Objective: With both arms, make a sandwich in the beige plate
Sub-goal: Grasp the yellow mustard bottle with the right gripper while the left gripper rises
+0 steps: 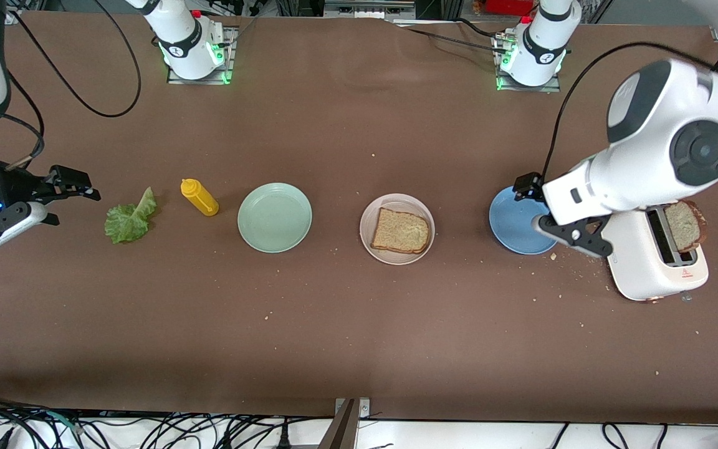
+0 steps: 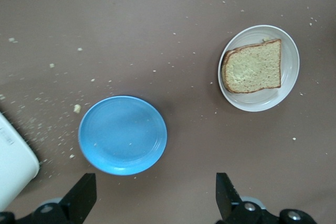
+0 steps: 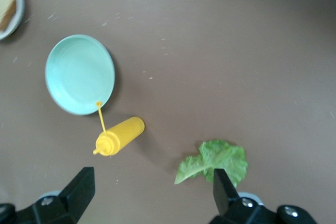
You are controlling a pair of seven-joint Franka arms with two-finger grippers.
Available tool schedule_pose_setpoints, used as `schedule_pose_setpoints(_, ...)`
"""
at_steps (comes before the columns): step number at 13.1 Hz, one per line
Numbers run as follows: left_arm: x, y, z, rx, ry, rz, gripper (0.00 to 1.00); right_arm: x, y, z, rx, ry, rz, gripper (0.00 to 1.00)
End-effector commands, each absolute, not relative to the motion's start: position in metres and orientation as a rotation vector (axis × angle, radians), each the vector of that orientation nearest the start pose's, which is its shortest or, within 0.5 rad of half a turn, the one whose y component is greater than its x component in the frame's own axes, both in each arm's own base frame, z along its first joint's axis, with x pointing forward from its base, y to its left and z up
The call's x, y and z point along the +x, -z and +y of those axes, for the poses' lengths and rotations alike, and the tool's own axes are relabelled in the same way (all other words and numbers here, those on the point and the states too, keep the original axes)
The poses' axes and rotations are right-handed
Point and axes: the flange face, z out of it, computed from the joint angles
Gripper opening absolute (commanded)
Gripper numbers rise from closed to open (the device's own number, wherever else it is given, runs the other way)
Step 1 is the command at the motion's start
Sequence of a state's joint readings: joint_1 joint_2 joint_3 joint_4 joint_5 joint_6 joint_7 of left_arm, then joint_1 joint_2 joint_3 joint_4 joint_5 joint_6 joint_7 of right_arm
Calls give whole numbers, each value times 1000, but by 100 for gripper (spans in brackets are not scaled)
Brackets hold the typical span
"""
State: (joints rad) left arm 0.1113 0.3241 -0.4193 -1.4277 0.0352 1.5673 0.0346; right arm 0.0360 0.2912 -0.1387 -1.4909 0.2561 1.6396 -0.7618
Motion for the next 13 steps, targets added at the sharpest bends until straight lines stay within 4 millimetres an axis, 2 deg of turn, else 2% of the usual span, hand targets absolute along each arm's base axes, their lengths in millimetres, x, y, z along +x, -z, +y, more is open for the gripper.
schedule_pose_setpoints(1,602,-567,-126,-3116,-206,409,100,627,-466,-47,-2493,55,-1119,100)
schedule_pose_setpoints(3,604,-599,-97,-3145,-157,341,100,619,-447,-58,-2359,109,-1252,100)
schedule_pose_setpoints(4,600,-605,-88,-3134,-142,305,100,615,-437,-64,-2276,157,-1321,100)
schedule_pose_setpoints(5,598,-607,-80,-3132,-143,276,100,609,-422,-68,-2202,190,-1353,100)
schedule_pose_setpoints(7,569,-611,-80,-3115,-166,242,100,592,-391,-85,-2109,250,-1340,100)
schedule_pose_setpoints(8,558,-614,-70,-3131,-173,207,100,583,-375,-90,-2049,303,-1343,100)
schedule_pose_setpoints(10,545,-616,-45,-3182,-183,137,100,562,-330,-100,-1943,395,-1302,100)
schedule_pose_setpoints(13,537,-621,-44,-3184,-174,135,100,550,-273,-113,-1820,517,-1291,100)
